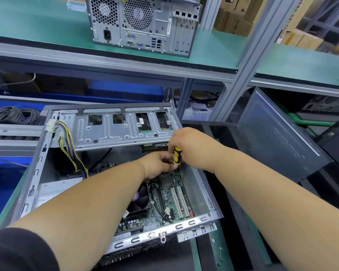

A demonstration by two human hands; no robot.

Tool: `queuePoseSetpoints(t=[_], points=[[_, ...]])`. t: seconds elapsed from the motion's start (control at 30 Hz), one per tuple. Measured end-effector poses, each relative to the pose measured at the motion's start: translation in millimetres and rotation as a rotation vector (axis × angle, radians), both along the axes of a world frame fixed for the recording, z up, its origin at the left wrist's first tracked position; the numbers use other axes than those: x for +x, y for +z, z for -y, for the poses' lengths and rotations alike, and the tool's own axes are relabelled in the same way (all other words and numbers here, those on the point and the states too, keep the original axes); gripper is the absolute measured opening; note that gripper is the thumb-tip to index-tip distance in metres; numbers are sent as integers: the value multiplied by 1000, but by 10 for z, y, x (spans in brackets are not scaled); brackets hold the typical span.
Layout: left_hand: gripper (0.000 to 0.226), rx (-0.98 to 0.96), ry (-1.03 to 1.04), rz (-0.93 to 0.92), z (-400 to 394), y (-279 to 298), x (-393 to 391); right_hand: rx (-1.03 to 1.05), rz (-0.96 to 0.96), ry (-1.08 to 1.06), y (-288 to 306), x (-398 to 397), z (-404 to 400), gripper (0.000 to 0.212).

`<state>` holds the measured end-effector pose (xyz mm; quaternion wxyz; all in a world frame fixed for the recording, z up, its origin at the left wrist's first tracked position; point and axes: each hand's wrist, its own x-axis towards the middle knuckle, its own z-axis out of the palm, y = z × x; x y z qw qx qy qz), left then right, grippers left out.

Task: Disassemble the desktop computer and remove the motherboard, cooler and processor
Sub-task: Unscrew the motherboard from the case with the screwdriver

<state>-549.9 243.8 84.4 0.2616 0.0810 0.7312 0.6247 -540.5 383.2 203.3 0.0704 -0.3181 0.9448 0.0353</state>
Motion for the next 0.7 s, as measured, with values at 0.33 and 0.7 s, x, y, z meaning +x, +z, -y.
queuePoseSetpoints(t=[0.33,0.7], points=[[18,-3,23,-10,0,-8,-6,5,-16,-10,-3,-1,3,24],[28,-6,8,-25,-18,1,5,33,-41,-29,-13,16,-12,32]])
